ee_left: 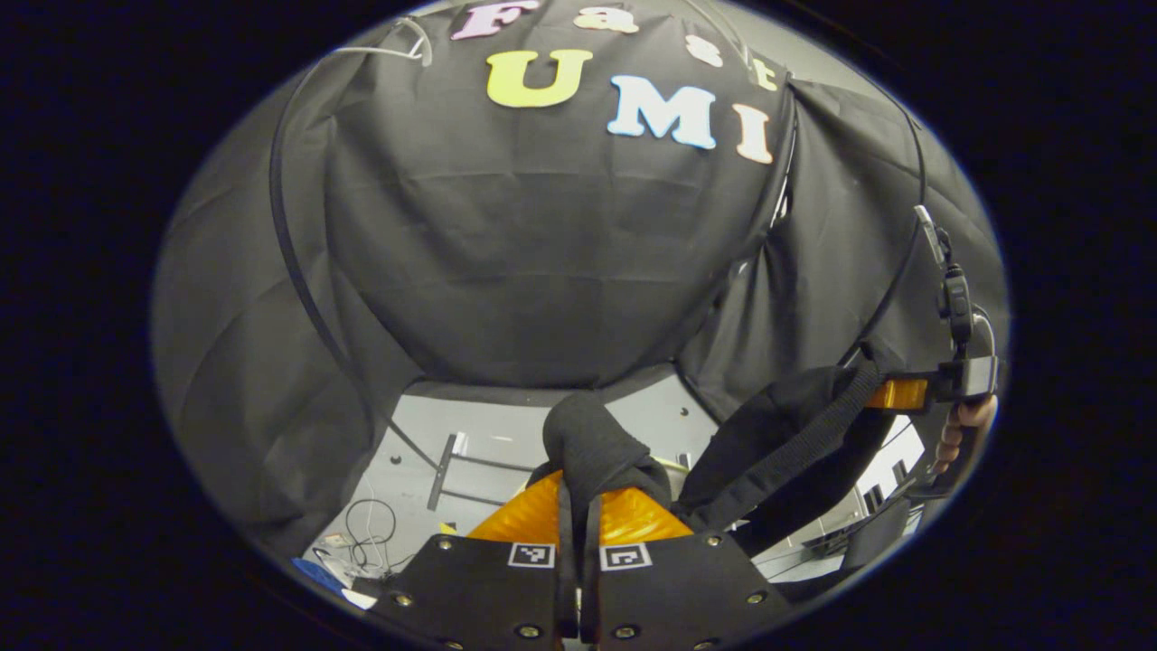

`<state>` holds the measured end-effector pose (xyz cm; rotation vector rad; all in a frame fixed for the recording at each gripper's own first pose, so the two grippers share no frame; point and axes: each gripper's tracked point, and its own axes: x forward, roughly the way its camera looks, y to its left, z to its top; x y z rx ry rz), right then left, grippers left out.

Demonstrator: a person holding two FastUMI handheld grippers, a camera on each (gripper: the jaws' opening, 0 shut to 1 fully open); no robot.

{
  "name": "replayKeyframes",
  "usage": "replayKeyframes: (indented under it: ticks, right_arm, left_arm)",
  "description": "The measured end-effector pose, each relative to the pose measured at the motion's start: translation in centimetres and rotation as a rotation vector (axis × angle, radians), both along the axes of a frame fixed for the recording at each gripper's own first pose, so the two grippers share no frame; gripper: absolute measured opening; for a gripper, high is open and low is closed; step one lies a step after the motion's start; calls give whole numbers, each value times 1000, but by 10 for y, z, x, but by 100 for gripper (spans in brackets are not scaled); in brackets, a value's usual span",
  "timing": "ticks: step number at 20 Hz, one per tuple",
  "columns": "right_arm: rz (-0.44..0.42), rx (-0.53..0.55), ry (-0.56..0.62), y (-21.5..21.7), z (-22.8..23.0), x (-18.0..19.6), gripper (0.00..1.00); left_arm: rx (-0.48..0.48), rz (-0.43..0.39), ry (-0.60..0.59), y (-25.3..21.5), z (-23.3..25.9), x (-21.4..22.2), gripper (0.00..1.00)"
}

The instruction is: Grasp the clothes on the hanger with both hands and then place them into the laundry hamper below.

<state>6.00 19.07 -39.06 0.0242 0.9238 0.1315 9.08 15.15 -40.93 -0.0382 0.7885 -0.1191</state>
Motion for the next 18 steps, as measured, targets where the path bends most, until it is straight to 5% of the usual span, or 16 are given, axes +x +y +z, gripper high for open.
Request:
replayKeyframes:
  ticks: [9, 18]
  right_arm:
    - [-26, -62, 85, -5, -51, -17, 10]
    - [-13, -49, 127, 1, -55, -23, 11]
  left_arm:
    - [44, -35, 96, -12, -46, -6, 3]
    - [43, -54, 102, -16, -55, -3, 2]
